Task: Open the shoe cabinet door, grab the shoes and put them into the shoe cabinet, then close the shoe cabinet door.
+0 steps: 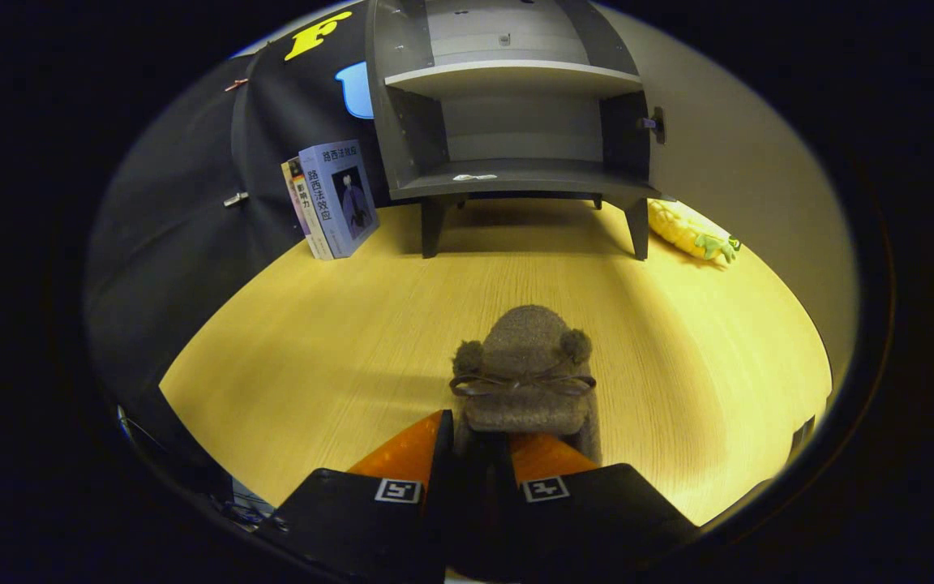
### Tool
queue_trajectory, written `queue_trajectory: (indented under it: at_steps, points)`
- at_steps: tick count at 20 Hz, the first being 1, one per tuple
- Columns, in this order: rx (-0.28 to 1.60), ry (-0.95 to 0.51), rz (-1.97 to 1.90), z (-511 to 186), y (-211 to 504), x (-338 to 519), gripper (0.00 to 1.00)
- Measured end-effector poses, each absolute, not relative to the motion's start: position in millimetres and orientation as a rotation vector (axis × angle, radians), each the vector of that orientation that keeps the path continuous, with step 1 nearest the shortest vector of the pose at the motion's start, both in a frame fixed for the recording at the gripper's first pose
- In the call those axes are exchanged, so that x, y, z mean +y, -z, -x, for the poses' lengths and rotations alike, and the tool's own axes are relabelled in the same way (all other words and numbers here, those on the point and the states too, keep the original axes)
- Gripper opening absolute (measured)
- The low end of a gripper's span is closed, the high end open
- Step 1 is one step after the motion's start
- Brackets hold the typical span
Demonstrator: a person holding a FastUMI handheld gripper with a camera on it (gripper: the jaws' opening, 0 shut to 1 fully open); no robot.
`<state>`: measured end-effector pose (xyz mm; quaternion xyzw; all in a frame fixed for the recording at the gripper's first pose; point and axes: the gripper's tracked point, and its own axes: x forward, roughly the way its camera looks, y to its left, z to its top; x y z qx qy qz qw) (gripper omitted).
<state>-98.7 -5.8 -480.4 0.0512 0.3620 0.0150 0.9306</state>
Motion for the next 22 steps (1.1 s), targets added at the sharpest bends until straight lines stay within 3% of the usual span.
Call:
queue_trajectory:
  at_steps: [5, 7, 14, 22]
  points:
    - [0.758, -0.021, -0.093, 93, 486, -8, 0.30]
    - [0.755, -0.026, -0.100, 84, 491, -6, 0.08]
    - [0.762, -0.081, -0.131, 88, 477, -9, 0.08]
    - [0.643, -0.075, -0.156, 72, 383, -24, 0.07]
